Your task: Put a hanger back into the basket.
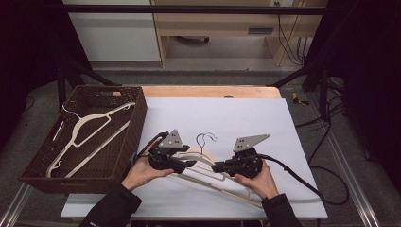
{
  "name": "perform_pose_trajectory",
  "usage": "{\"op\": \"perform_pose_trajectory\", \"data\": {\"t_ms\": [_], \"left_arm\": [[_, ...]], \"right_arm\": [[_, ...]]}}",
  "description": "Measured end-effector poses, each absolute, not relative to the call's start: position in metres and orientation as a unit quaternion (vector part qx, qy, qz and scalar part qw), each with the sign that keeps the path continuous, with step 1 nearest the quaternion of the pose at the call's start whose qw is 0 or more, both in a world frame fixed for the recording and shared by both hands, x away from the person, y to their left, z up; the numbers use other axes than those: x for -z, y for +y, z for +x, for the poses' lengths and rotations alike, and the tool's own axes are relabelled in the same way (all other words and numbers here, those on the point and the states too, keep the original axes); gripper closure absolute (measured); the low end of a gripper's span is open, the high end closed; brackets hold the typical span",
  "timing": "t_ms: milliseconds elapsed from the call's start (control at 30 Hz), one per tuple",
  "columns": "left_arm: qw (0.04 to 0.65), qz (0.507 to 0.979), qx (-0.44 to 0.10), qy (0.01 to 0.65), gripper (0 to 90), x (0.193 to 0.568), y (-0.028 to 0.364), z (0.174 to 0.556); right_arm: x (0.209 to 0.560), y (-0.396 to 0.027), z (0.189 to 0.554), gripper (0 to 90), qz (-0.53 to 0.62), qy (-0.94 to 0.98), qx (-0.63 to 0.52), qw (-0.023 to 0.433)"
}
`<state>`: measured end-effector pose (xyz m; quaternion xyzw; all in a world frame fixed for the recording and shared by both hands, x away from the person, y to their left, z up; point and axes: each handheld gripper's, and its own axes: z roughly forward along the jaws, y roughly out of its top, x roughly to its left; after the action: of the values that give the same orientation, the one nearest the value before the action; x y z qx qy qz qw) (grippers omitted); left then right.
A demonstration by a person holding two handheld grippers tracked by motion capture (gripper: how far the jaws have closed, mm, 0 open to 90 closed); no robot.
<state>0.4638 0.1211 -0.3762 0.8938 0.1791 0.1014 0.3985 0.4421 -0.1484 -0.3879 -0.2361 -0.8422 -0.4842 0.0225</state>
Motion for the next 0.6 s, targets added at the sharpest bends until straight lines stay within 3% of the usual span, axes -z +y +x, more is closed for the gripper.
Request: {"op": "perform_pose_trajectory", "data": {"t_ms": [167, 367, 600], "left_arm": [[0.393, 0.9, -0.088, 0.169, 63.8, 0.377, 0.119, 0.462], [0.379, 0.905, -0.097, 0.164, 67.8, 0.374, 0.119, 0.455], [0.387, 0.903, -0.072, 0.174, 78.0, 0.372, 0.12, 0.444]], "right_arm": [[0.389, -0.148, 0.443, 87.1, -0.232, -0.844, 0.483, 0.023], [0.388, -0.149, 0.443, 85.5, -0.23, -0.846, 0.481, 0.018], [0.384, -0.153, 0.443, 76.7, -0.243, -0.835, 0.493, -0.02]]}}
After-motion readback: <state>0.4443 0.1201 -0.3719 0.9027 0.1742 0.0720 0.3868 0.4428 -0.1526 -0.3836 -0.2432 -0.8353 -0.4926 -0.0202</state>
